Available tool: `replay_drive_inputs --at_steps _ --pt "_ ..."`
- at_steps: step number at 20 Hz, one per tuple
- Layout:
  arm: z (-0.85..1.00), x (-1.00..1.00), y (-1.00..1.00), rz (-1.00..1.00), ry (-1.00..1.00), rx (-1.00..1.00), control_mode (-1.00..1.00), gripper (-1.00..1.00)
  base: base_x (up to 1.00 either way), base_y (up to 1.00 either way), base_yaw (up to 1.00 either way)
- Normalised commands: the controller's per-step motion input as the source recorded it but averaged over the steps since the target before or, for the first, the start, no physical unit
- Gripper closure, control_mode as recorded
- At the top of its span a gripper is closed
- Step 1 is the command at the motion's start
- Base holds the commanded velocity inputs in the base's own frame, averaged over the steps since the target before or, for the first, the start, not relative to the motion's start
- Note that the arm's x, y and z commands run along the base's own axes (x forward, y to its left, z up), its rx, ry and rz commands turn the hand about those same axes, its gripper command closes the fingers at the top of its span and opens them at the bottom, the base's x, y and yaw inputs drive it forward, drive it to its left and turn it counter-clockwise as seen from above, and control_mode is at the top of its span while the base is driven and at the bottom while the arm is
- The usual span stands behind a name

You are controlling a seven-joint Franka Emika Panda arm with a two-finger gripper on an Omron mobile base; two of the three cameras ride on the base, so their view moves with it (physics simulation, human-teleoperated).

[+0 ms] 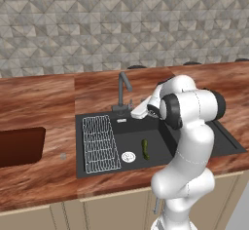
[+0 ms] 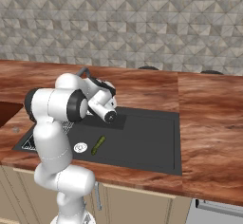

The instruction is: Pick up all produce items and place them in the sink. Turn on the sink faucet to wash them. Then turn the sink off and put them in the tray.

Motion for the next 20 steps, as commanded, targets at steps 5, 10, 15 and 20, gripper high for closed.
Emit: replay_drive_inputs --at_steps 5,10,15,20 --pt "-0.05 0.18 0.01 0.0 -0.02 0.0 -1.0 -1.0 0.0 0.0 0.0" --pt "-0.08 0.17 0.02 0.0 0.0 0.0 -1.0 -1.0 0.0 0.0 0.0" --pt "-0.06 0.2 0.03 0.0 0.0 0.0 -1.0 -1.0 0.0 0.0 0.0" --pt "-0.07 0.2 0.02 0.0 0.0 0.0 -1.0 -1.0 0.0 0.0 0.0"
